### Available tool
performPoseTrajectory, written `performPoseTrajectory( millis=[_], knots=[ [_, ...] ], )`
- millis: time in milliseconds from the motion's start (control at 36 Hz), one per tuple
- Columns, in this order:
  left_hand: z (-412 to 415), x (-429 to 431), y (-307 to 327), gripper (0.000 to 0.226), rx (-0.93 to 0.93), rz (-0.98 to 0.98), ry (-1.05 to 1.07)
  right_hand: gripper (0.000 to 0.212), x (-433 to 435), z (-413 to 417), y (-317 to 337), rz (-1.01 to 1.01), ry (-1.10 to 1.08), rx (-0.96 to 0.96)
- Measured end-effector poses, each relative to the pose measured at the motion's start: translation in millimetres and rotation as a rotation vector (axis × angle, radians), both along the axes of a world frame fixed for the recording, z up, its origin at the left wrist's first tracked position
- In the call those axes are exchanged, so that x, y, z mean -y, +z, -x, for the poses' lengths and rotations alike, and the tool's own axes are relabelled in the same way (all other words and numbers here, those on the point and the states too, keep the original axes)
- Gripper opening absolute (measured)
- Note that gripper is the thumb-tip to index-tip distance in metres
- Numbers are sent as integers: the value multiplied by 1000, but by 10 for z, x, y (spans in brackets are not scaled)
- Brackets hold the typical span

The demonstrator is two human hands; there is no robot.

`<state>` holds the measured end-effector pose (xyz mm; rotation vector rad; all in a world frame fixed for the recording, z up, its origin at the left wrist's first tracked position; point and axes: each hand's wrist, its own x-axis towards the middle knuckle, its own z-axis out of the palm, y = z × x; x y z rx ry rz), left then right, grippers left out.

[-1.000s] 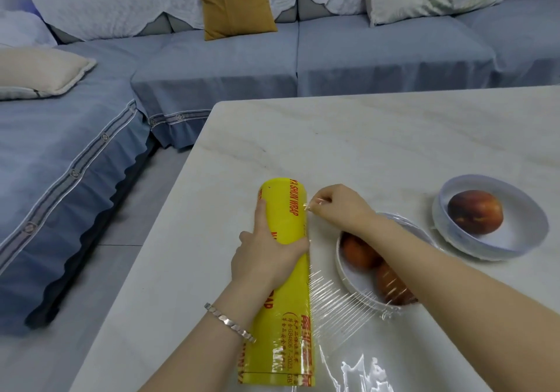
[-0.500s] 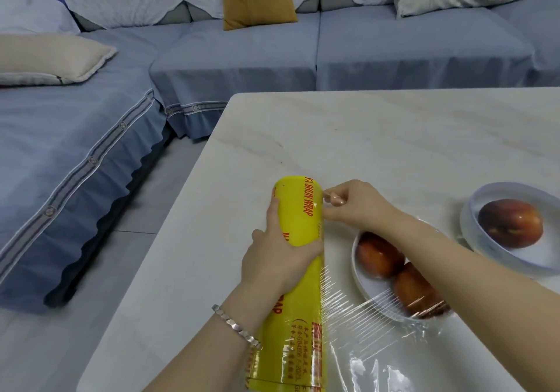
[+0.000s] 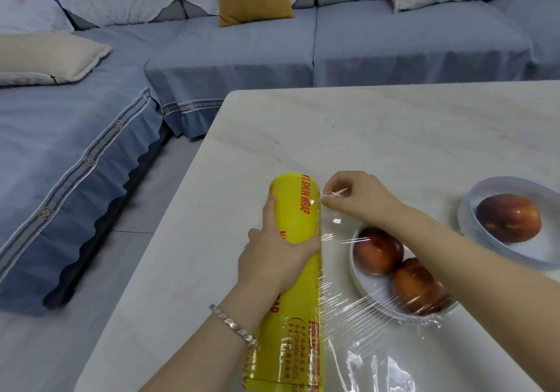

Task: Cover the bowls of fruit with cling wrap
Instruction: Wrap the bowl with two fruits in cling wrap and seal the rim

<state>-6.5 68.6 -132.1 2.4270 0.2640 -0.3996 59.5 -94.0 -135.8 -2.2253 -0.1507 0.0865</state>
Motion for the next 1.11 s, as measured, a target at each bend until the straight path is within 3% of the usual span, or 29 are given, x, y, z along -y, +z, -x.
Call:
performPoseTrajectory(
  millis=[111,250,361,472,556,694,778,861,944,1000,1056,1111],
  knots=[
    [9,10,7,99,-1,0,-7,15,16,-19,59,12,96,-72],
    [13,19,9,97,7,7,-4,42,56,-55,-33,-50,15,-83],
    [10,24,0,98,9,1,-4,50,18,-63,-77,-66,-125,-77],
    [9,23,4,98,2,0,0,42,-1,-95,-58,-192,-199,-176],
    [8,22,4,98,3,-3,-2,24,11,-104,28,-262,-215,-313],
    [18,26,18,97,0,10,-2,27,-8,-144,94,-365,-325,-483],
    [23,40,21,97,-1,7,-4,15,-27,-156,97,-374,-389,-533],
    [29,49,22,97,2,-5,4,23,-38,-152,95,-406,-431,-562],
    [27,27,21,97,0,17,14,14,-4,-127,106,-539,-501,-579],
    [29,13,25,96,0,36,20,27,56,-130,96,-598,-522,-572],
    [27,15,29,96,2,25,18,46,76,-130,95,-524,-439,-515],
    [28,25,34,96,4,15,16,52,102,-74,105,-134,-288,-380]
  ],
)
